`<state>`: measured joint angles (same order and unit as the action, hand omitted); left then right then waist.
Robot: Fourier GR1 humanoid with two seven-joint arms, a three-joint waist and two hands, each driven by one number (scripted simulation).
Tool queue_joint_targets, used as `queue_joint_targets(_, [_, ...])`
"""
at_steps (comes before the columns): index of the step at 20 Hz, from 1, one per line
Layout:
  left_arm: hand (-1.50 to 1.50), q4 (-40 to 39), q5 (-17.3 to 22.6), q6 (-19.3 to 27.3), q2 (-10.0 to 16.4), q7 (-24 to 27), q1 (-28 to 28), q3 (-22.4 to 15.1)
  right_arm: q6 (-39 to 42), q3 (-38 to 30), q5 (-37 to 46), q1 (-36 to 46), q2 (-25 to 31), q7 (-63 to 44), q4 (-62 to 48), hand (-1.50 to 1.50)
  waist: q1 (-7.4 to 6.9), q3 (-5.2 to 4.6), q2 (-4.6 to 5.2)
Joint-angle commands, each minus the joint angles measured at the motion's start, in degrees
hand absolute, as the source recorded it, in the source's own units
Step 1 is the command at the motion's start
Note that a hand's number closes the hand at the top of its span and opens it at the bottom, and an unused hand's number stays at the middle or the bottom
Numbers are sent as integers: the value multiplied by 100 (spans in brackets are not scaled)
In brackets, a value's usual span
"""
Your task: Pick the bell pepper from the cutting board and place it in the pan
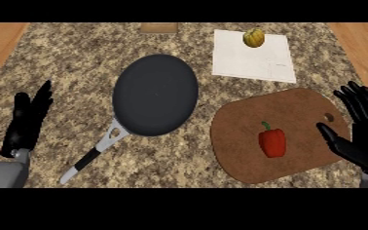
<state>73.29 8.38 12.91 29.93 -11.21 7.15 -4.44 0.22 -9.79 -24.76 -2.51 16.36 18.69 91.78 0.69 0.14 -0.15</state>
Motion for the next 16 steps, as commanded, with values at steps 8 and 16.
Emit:
queue_joint_targets(8, [0, 12, -287, 160, -266, 42, -89, -51, 534, -102, 1021, -661, 1865, -1328, 1363, -150, 10, -37, 15])
queue_joint_targets(16, [0, -129, -212, -42, -130, -149, 219, 109, 1073, 656, 1931, 2, 3197, -3423, 1984, -150, -107, -34, 31])
